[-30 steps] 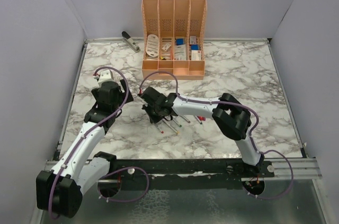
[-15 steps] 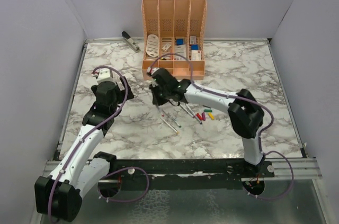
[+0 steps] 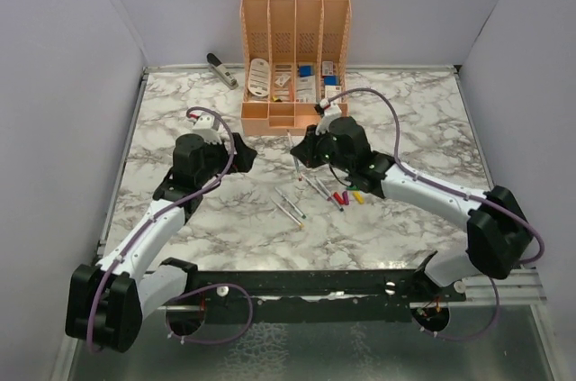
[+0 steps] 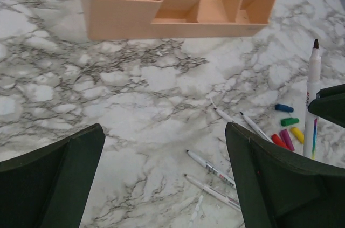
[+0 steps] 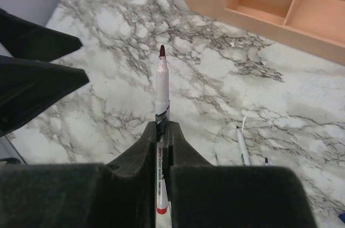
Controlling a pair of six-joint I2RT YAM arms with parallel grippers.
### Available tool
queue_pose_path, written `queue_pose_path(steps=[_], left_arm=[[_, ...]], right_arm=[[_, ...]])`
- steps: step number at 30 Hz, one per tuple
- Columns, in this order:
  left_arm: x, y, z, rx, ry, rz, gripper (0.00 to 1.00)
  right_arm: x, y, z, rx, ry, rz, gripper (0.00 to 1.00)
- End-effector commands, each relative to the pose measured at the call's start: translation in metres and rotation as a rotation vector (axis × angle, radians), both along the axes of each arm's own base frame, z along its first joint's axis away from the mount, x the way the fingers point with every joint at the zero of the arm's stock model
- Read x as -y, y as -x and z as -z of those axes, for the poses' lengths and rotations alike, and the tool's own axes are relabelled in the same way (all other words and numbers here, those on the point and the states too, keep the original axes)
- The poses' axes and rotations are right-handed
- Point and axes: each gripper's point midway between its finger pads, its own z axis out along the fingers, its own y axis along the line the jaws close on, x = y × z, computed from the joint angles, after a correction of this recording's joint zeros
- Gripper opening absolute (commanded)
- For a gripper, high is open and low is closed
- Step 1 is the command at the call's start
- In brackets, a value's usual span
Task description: Insert the pens into the pen caps
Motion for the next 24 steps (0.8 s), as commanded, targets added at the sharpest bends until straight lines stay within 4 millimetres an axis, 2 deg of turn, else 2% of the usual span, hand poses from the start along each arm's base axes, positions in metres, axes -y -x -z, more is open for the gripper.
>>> queue_pose_path(steps=[1,4,7,11,13,17,24], left_arm=[[0.061,0.012,-0.037,0.131,0.137,0.336,0.97],[0.084,0.024,-0.044,0.147,0.171,0.485,0.97],[0.099,0.032,-0.05,0.155,0.2,0.566,0.97],[0.115,0.04,-0.054,0.159,0.232,0.635,0.89],[0.126,0.048,-0.057,0.165,0.24,0.695,0.85],[0.142,0.062,-0.061,0.178,0.242,0.776,0.85],[0.16,0.065,-0.064,0.169,0.25,0.83,0.87]], right_arm=[[0.0,0.014,-0.057,0.172,-0.27,-0.02,0.01],[0.01,0.027,-0.07,0.226,-0.368,-0.017,0.01],[0.014,0.035,-0.073,0.233,-0.395,-0.034,0.01],[0.012,0.045,-0.077,0.232,-0.445,-0.067,0.01],[0.015,0.046,-0.08,0.24,-0.471,-0.059,0.01],[0.015,0.046,-0.085,0.25,-0.474,-0.059,0.01],[0.012,0.048,-0.086,0.245,-0.474,-0.081,0.01]])
